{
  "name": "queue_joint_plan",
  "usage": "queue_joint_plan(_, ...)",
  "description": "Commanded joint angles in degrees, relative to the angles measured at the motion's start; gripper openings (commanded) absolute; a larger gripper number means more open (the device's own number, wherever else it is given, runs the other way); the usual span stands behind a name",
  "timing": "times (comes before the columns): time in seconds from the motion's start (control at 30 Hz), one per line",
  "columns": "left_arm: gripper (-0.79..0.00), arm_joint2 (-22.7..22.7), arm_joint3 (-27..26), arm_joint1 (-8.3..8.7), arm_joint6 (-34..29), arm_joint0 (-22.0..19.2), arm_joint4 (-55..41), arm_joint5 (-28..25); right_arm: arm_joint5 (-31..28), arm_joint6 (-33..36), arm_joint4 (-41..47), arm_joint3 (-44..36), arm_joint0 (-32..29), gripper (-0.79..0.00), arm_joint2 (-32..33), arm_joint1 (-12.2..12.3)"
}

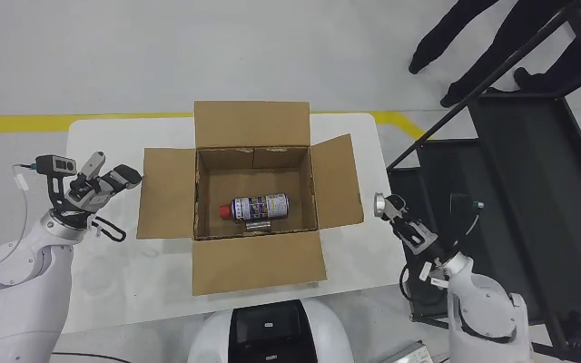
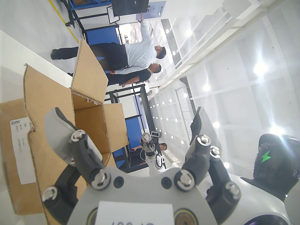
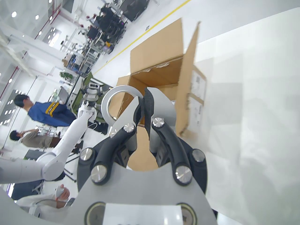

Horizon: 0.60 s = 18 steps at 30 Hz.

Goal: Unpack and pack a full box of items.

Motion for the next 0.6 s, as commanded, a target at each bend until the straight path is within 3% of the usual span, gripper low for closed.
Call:
queue_joint_plan(0.0,0.0,0.0,0.0,0.0,-0.01,0.0,-0.13,0.0,1.7,-3.05,-3.12,2.09,0.75,-0.785,1.6,0.22)
queue_joint_plan(0.57,0.0,0.0,0.0,0.0,-0.01,0.0,-0.13,0.0,19.31,-23.58,-46.16,24.23,13.73,-0.785,-9.46,1.46)
